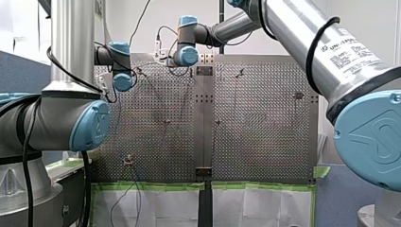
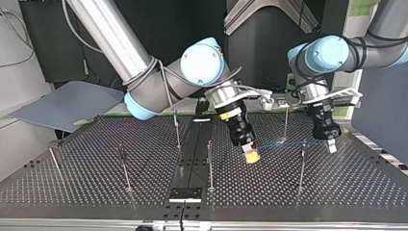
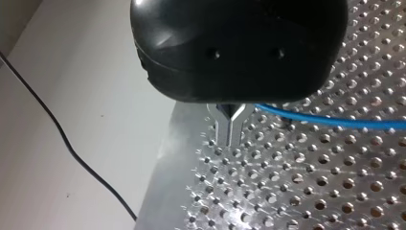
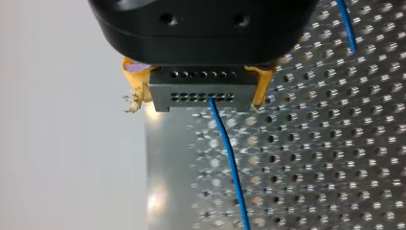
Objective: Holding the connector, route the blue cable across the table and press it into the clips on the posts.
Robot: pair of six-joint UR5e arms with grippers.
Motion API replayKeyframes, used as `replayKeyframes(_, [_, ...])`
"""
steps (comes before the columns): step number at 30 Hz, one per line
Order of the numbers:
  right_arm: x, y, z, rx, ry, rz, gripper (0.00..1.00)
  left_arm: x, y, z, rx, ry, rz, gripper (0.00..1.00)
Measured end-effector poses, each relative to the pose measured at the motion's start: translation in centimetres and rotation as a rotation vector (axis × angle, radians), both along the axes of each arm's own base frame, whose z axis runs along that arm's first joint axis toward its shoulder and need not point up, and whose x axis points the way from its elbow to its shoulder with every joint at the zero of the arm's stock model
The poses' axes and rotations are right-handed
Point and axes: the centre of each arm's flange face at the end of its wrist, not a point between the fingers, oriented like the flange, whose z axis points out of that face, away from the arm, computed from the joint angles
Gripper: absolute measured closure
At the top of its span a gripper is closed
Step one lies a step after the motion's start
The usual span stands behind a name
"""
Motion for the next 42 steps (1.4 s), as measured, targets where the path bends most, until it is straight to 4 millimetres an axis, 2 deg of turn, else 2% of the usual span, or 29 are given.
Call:
replayKeyframes(5, [0.2,-0.2,1.0,-0.012,-0.018,0.002,1.00,1.6,0.7,-0.8,0.001,0.003,-0.004,1.00])
replayKeyframes(17, [1.2,-1.2,-2.7,0.017,0.020,-0.006,1.00,4.0,1.5,-0.7,0.004,-0.027,-0.062,1.00])
replayKeyframes(24, [1.0,-1.9,-3.1,0.017,0.025,-0.017,1.00,5.9,1.6,-2.0,0.009,-0.007,-0.086,1.00])
replayKeyframes(29, [0.7,-2.5,-2.9,0.014,0.022,-0.028,1.00,7.1,2.4,-2.8,0.006,0.000,-0.081,1.00])
replayKeyframes(42, [0.7,-2.7,-2.6,0.010,0.017,-0.031,1.00,7.5,3.3,-2.9,-0.024,-0.002,-0.085,1.00])
